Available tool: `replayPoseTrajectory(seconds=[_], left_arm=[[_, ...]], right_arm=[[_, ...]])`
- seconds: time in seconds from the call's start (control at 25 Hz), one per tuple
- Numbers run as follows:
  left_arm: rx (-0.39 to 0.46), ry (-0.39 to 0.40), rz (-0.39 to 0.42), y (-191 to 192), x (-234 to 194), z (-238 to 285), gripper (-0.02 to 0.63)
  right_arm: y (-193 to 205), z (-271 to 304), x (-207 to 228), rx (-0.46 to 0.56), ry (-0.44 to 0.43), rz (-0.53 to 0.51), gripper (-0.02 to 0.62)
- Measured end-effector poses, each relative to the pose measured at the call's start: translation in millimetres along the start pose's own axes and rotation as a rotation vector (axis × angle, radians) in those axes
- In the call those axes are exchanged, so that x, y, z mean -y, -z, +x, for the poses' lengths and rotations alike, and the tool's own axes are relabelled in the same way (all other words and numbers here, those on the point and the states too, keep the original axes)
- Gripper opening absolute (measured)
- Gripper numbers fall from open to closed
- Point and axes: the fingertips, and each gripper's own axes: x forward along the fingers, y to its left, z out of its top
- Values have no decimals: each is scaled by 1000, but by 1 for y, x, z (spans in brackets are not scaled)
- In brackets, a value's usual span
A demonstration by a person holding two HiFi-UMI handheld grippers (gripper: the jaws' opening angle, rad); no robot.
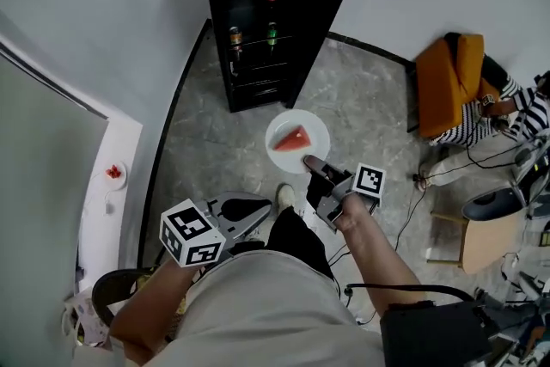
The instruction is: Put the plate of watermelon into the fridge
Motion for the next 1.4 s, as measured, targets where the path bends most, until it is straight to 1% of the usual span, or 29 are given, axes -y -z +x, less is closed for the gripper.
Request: replayPoseTrajectory(seconds=[0.12,0.4,0.6,0.72,0.88,1.0,1.12,1.4], left_arm=[[11,-22,-17,-13,-17,-2,11],[23,-64,-51,-61,-89,9,11],[21,-76,-70,-103,-146,35,11],[12,-90,-73,-124,-175,51,11],[12,-113,-102,-148,-206,69,11],[14,-137,-133,-160,-235,76,11],[32,-156,-162,-172,-262,79,11],[46,-176,-189,-174,-291,83,11]], right_arm=[[-21,40,-4,-24,1,-2,28],[-101,152,-4,-84,24,-24,28],[-165,229,0,-122,48,-33,28],[-197,270,7,-133,62,-28,28],[-234,318,22,-156,95,-22,28],[-256,360,36,-183,125,-12,28],[-274,401,45,-202,137,-7,28],[-288,464,57,-218,142,4,28]])
